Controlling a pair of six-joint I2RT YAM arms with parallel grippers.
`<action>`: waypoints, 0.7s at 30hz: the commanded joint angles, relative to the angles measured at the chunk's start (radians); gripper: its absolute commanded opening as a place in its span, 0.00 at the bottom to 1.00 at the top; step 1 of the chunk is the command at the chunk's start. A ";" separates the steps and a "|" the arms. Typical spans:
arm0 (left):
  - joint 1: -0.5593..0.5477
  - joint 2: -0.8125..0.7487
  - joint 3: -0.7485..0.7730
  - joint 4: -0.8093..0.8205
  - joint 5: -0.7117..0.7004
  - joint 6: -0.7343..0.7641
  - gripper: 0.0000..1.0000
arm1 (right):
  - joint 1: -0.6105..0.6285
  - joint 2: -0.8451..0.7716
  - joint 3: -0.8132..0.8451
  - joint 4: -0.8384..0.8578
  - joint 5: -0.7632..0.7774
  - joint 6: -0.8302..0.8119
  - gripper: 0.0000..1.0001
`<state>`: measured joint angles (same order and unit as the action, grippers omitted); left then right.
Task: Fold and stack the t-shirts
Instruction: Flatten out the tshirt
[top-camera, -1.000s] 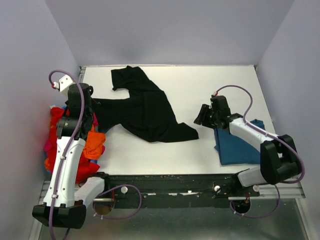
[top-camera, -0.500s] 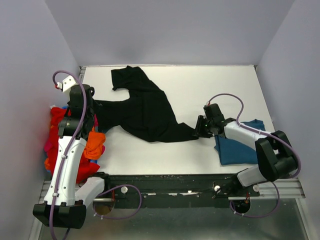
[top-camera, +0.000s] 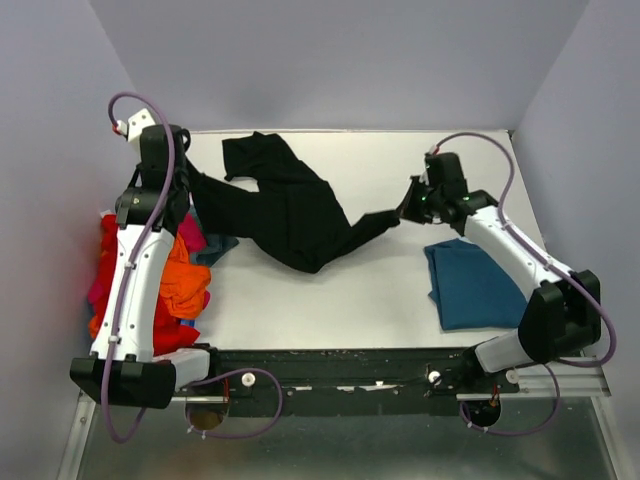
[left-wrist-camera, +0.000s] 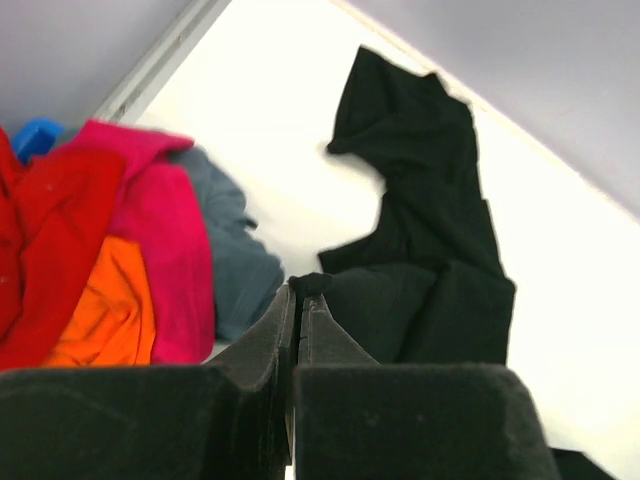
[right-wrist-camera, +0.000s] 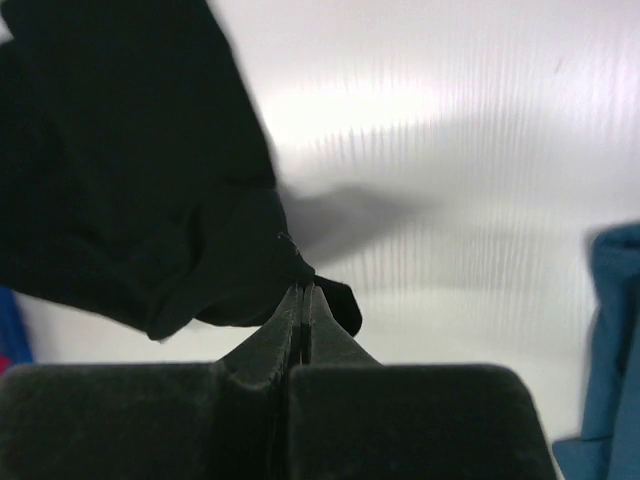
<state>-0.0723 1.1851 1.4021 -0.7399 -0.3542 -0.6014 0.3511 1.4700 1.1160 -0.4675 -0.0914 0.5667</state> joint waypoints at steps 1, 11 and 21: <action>0.009 0.022 0.253 -0.087 -0.040 0.048 0.00 | -0.086 -0.092 0.184 -0.144 -0.002 -0.021 0.01; 0.011 0.076 0.656 -0.234 -0.109 0.097 0.00 | -0.207 -0.231 0.376 -0.217 -0.088 -0.048 0.01; 0.011 0.027 0.469 -0.153 -0.060 0.074 0.00 | -0.239 -0.252 0.231 -0.183 -0.166 -0.044 0.01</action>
<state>-0.0696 1.2507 2.0628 -0.9291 -0.4480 -0.5205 0.1238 1.2278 1.4494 -0.6483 -0.1719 0.5289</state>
